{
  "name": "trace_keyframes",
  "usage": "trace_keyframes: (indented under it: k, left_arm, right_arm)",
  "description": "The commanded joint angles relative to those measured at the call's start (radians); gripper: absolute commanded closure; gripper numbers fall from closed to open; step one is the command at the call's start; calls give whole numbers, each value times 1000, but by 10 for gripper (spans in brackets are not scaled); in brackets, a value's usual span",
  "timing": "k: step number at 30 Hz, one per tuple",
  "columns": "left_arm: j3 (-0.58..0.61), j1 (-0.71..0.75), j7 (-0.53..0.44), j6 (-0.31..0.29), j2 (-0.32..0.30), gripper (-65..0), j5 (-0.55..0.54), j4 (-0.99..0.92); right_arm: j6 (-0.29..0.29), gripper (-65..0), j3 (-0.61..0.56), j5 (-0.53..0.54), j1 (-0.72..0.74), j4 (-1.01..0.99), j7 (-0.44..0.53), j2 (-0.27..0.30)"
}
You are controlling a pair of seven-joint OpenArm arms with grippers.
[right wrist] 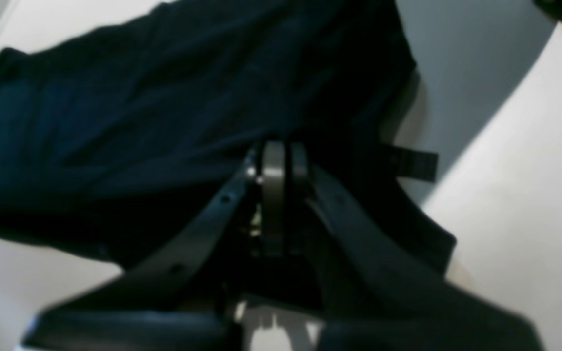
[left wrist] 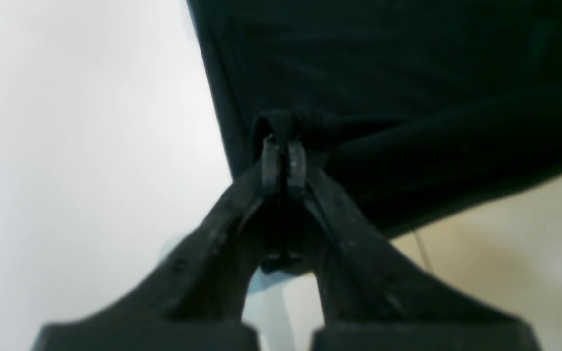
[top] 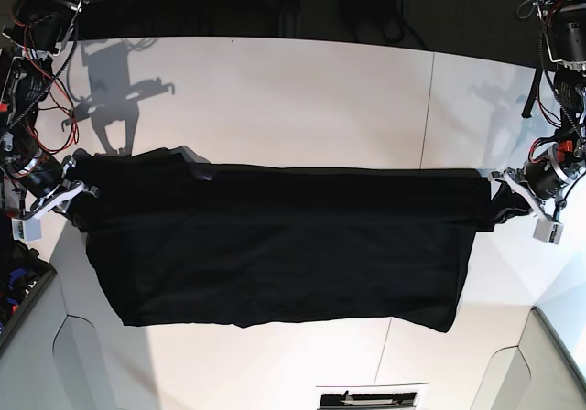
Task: Layout the t-shirt on the table in an organized manner, then fold the t-shirt properly
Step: 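Lift the shirt edge with both grippers and fold it over the shirt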
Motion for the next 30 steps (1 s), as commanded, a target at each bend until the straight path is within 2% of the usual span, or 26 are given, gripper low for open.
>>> trace_keyframes:
  k: [1, 5, 6, 7, 9, 11, 13, 17, 23, 27, 28, 30]
  left_arm:
    - [-2, -28, -22, -2, -21, 0, -12, -7]
    - [35, -40, -29, -2, -19, 0, -12, -63]
    - [47, -40, -30, -2, -19, -47, -12, -68]
    - [57, -40, -30, -2, -19, -107, -12, -70]
    - [64, -40, -30, -2, -19, -217, -16, -69]
    - [64, -40, -27, -2, -23, -277, -41, -69]
    - [63, -40, 3, -2, -29, -283, -71, -64]
    - [21, -37, 56, -2, -31, -282, -146, 22]
    - [-45, -35, 122, -2, -32, -282, -145, 189]
    - [-40, -32, 107, -2, -3, -281, -145, 191]
    - [-40, -32, 92, -2, 13, -272, -139, 191]
    - [-29, -32, 56, -2, 44, -194, -96, 186]
  right_arm:
    - [2, 0, -7, 4, 27, 3, 26, 18]
    - [-1, 0, -33, -2, 35, -12, 26, 16]
    - [-1, 0, -33, -5, 34, -12, 26, 15]
    - [-2, -43, -33, -4, 34, -12, 26, 16]
    - [-5, -179, -33, -3, 35, -11, 26, 16]
    - [-5, -272, -33, 5, 35, -11, 26, 16]
    - [-5, -300, -33, 7, 35, -11, 26, 16]
    - [-5, -299, -13, 30, 35, -4, 26, 16]
    - [-5, -299, 59, 89, 35, 42, 26, 16]
    - [-3, -299, 48, 120, 35, 51, 26, 15]
    - [2, -299, 38, 116, 35, 51, 28, 15]
    - [7, -297, 3, 81, 35, 51, 53, 14]
